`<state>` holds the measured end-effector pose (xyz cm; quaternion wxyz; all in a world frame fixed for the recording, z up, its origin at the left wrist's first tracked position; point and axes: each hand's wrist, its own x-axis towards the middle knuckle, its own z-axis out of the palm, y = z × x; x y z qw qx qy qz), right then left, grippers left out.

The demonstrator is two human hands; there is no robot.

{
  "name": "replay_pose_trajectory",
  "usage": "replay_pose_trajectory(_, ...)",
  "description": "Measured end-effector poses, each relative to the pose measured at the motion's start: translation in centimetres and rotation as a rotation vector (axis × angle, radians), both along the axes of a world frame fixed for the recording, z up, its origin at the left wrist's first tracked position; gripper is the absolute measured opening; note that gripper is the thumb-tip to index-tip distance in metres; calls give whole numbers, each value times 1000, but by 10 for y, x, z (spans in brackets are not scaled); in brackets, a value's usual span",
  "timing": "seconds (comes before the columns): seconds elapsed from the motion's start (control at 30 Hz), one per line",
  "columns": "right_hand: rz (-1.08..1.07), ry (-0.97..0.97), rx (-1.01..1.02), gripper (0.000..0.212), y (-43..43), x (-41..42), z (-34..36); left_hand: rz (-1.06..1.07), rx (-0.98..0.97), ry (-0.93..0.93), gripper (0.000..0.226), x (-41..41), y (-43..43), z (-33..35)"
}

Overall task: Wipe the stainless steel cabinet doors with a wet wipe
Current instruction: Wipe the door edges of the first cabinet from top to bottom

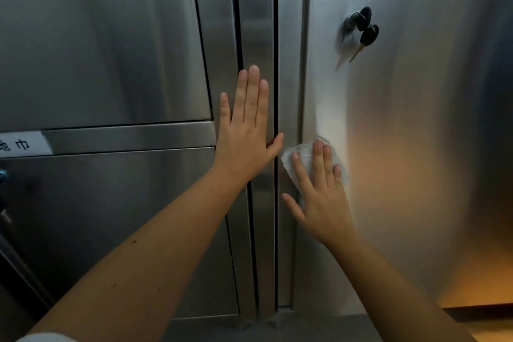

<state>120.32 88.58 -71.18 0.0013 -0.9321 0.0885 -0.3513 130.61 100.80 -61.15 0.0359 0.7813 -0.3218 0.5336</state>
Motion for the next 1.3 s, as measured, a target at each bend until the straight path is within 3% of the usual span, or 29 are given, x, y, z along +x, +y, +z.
replay_pose_trajectory(0.27,-38,-51,-16,75,3,9,19,-31,-36,-5,87,0,-1,-16)
replay_pose_trajectory(0.6,-47,-73,24,76,16,7,-24,-32,-27,6,86,0,-1,-17)
replay_pose_trajectory(0.7,-40,-117,65,76,20,12,-5,-42,-29,12,86,-1,0,-16)
replay_pose_trajectory(0.87,-40,-55,-52,76,2,15,28,-89,-33,48,86,-2,1,-15)
replay_pose_trajectory(1.13,-52,-1,-44,75,10,1,-21,-88,-1,41,89,-3,6,-24)
replay_pose_trajectory(1.3,-60,-127,-67,74,11,10,3,-60,64,62,87,-3,10,-58)
